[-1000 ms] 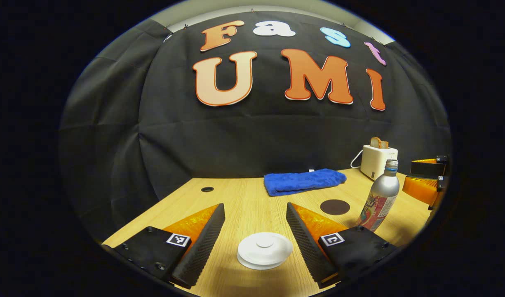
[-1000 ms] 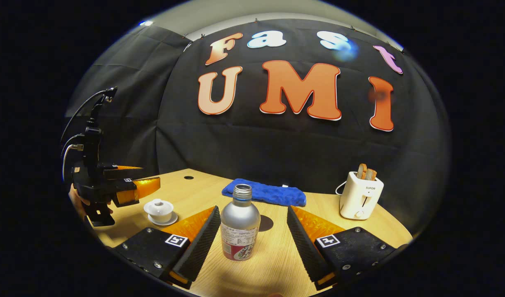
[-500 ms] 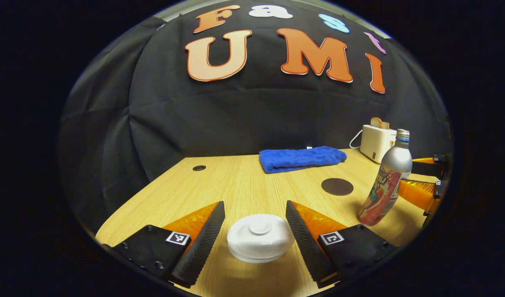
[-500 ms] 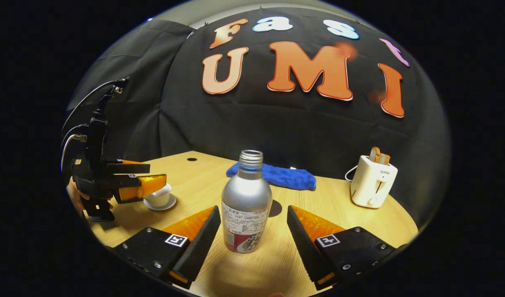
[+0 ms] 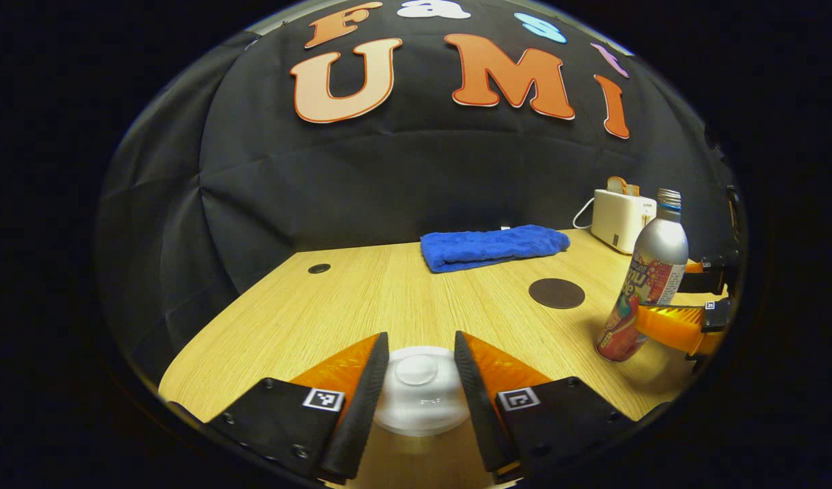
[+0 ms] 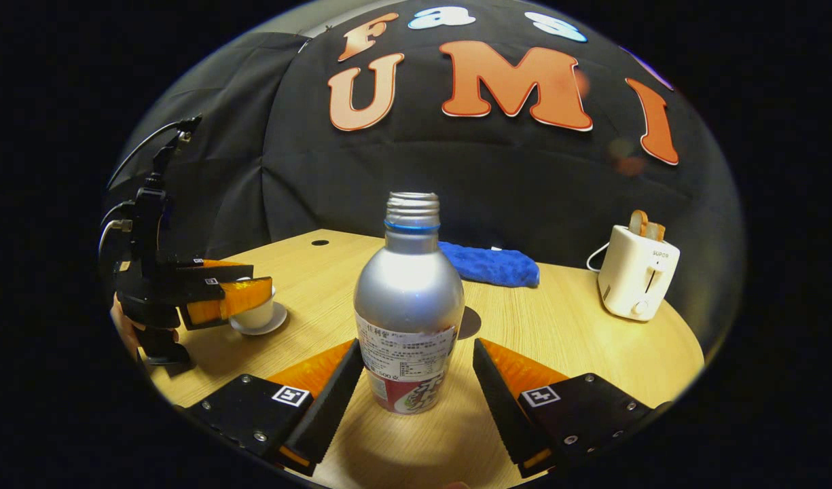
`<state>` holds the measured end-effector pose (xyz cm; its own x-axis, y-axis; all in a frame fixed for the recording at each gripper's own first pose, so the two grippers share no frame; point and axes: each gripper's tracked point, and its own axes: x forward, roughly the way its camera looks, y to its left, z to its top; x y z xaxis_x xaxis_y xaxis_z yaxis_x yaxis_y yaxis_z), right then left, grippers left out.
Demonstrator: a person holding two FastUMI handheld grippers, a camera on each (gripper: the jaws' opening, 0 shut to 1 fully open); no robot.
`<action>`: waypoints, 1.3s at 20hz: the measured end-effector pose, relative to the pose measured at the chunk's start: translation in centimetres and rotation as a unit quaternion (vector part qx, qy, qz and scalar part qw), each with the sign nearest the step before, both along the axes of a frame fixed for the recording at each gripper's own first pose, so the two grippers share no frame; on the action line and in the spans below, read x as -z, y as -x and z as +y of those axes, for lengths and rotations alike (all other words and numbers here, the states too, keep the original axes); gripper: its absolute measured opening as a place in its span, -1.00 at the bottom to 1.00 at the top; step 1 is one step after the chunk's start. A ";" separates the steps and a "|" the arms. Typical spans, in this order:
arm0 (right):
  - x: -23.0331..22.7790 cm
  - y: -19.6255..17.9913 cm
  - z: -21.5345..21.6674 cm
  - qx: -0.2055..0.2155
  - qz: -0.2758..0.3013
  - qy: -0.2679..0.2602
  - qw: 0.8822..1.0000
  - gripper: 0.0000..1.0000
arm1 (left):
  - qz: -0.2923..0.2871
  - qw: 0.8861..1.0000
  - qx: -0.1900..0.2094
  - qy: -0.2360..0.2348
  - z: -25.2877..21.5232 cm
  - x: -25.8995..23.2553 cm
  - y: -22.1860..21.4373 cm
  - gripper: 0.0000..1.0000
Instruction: Open the teacup lid with one hand, grasp the water bottle and pour water into the teacup with the other hand; after pouring, place the water bottle on the coaster and then close the teacup lid.
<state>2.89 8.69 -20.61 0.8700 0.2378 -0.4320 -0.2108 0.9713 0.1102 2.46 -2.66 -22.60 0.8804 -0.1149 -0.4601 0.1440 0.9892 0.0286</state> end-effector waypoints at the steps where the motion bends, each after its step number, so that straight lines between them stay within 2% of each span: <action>1: 0.1 -0.1 0.0 0.001 0.002 -0.003 1.000 0.95 | 0.000 1.000 0.001 0.000 0.0 -0.1 0.0 0.24; 4: 0.2 -0.3 0.0 0.002 0.005 -0.006 1.000 0.94 | -0.001 1.000 -0.002 0.002 0.2 -0.3 -0.1 -0.03; 5: 0.2 -0.4 0.0 0.002 0.006 -0.006 1.000 0.94 | -0.003 1.000 -0.004 0.004 0.3 -0.2 -0.1 -0.03; 6: 0.3 -0.4 0.0 0.002 0.006 -0.005 1.000 0.94 | -0.003 1.000 -0.005 0.006 0.3 -0.2 -0.2 0.12; 8: 0.5 -0.3 0.1 0.001 0.009 -0.001 1.000 0.94 | -0.009 1.000 -0.011 0.003 0.5 -0.4 -0.2 0.04; 10: 0.7 -0.3 0.1 -0.001 0.011 0.006 1.000 0.94 | -0.011 1.000 -0.015 0.011 0.7 -0.5 -0.3 -0.32; 12: 0.8 -0.3 0.3 -0.003 0.011 0.012 1.000 0.94 | -0.011 1.000 -0.013 0.009 0.5 -0.4 -0.4 -0.31; 13: 0.9 -0.2 0.4 -0.004 0.012 0.013 1.000 0.94 | -0.010 1.000 -0.012 0.009 0.4 -0.4 -0.4 -0.40; 16: 0.9 -0.3 0.6 -0.006 0.012 0.013 1.000 0.94 | -0.019 1.000 -0.017 0.015 0.6 -0.8 -0.6 -0.23; 17: 1.1 -0.4 0.6 -0.007 0.016 0.014 1.000 0.94 | -0.025 0.999 -0.021 0.018 0.7 -1.2 -0.7 -0.32; 22: 2.5 -0.5 1.6 -0.014 0.047 0.012 0.999 0.87 | -0.057 0.997 -0.037 0.023 2.0 -3.4 -0.8 -0.33; 23: 2.4 -0.5 1.6 -0.012 0.051 0.014 0.999 0.79 | -0.059 0.997 -0.039 0.022 2.3 -3.7 -0.7 -0.41; 24: 2.3 -0.8 1.9 -0.014 0.054 0.010 0.998 0.71 | -0.062 0.997 -0.044 0.022 2.7 -4.0 -0.5 -0.32; 25: 1.9 -0.7 2.2 -0.017 0.054 0.006 0.998 0.61 | -0.064 0.997 -0.047 0.024 3.2 -4.3 -0.3 -0.32; 26: 1.4 -0.8 2.5 -0.021 0.052 0.008 0.998 0.60 | -0.067 0.996 -0.051 0.024 3.8 -4.6 -0.1 -0.41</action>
<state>3.71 11.23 -21.97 0.8096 0.2650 -0.5238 -0.2394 0.9638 0.1175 2.55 1.13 -18.02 0.9416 -0.0406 -0.3343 0.0404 0.9992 -0.0074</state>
